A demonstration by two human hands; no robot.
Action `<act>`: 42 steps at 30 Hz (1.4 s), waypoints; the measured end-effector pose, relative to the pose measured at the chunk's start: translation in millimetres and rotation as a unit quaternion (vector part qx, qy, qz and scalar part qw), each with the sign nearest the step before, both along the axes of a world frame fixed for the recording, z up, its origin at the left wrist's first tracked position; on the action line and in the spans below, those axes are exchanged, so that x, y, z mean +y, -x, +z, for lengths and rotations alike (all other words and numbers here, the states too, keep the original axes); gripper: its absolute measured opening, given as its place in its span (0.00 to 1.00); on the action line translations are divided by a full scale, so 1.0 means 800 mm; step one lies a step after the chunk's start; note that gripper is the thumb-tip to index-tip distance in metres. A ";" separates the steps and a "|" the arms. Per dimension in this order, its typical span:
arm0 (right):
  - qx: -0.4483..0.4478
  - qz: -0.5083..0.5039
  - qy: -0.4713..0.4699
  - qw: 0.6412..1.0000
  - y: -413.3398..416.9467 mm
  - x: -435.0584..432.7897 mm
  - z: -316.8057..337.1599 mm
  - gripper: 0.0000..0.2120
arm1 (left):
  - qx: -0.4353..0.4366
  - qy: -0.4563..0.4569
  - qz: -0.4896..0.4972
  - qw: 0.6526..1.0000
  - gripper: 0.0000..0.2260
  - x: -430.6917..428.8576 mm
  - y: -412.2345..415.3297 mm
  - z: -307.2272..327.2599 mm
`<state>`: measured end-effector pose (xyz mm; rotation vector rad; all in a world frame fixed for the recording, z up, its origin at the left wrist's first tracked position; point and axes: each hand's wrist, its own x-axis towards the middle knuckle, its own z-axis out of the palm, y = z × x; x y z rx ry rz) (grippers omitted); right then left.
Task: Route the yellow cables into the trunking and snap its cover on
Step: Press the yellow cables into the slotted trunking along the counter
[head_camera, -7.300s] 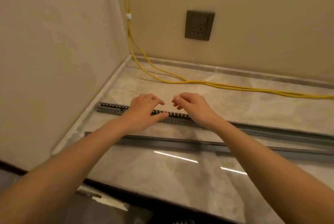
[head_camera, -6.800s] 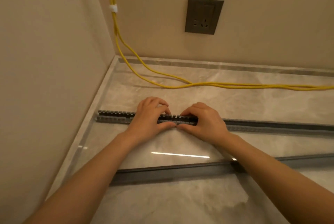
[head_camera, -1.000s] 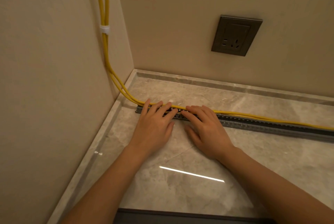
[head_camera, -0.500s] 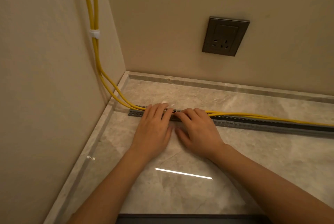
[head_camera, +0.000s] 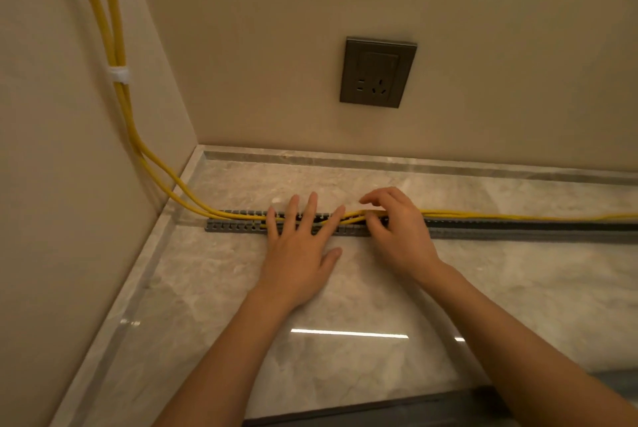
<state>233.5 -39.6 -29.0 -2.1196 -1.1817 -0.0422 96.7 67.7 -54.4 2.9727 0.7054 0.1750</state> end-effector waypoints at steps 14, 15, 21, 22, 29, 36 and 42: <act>0.022 -0.086 0.077 0.993 -0.047 -0.030 0.007 0.08 | -0.009 0.007 0.022 1.000 0.30 -0.001 -0.002 -0.002; 0.015 -0.089 0.050 0.995 -0.044 -0.033 0.004 0.08 | -0.013 0.006 0.021 1.000 0.30 -0.001 -0.001 -0.003; -0.092 -0.057 -0.019 0.994 -0.025 -0.043 -0.006 0.05 | -0.030 -0.022 0.015 0.999 0.25 -0.006 -0.002 -0.009; -0.107 -0.053 -0.019 0.993 -0.024 -0.045 -0.008 0.04 | -0.035 -0.025 0.016 0.999 0.24 -0.007 -0.003 -0.009; -0.160 -0.024 0.051 0.985 -0.010 -0.063 -0.016 0.15 | -0.012 -0.014 0.022 1.000 0.24 -0.009 -0.006 -0.003; -0.186 -0.013 0.233 0.954 0.002 -0.074 -0.021 0.35 | -0.009 -0.040 -0.012 0.999 0.25 -0.012 -0.007 0.005; -0.162 0.004 0.199 0.966 0.001 -0.071 -0.012 0.32 | -0.048 0.002 -0.062 0.997 0.24 -0.049 -0.039 0.024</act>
